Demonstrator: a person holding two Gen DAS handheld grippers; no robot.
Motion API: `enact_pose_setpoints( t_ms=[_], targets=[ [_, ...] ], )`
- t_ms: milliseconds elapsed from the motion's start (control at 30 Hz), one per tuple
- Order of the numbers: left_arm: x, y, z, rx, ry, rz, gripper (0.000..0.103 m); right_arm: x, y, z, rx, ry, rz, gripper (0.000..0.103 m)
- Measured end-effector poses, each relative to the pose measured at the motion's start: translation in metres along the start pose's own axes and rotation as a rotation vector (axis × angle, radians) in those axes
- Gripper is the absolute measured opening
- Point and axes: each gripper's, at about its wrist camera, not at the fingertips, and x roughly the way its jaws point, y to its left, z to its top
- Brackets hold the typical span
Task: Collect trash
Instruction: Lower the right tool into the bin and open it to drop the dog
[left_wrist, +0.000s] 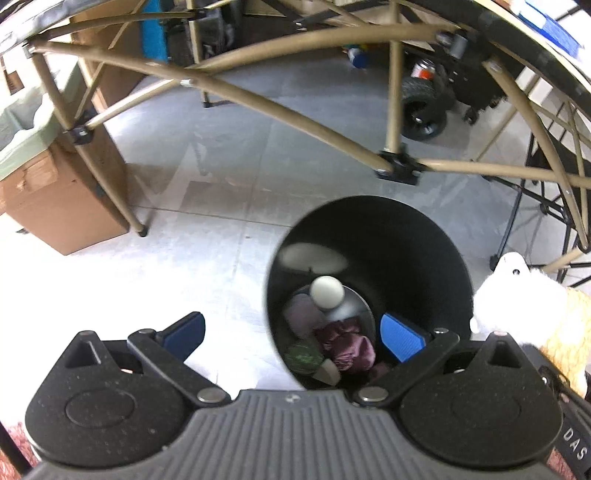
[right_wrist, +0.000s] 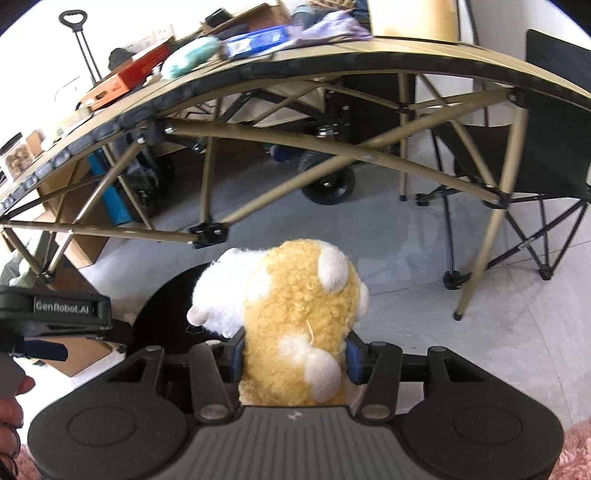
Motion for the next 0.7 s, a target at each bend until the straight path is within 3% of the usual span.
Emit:
enact_pose_setpoints(
  t_ms=[367, 700],
  targets=[
    [0.002, 0.073, -0.009, -0.085, -0.001, 0.047, 0.103, 0.031, 0.057, 0.008, -0.051, 0.09, 0.04, 0.049],
    [0.015, 0.108, -0.015, -0.128, 0.038, 0.069, 0.103, 0.06, 0.083, 0.006, -0.066, 0.187, 0.039, 0.049]
  ],
)
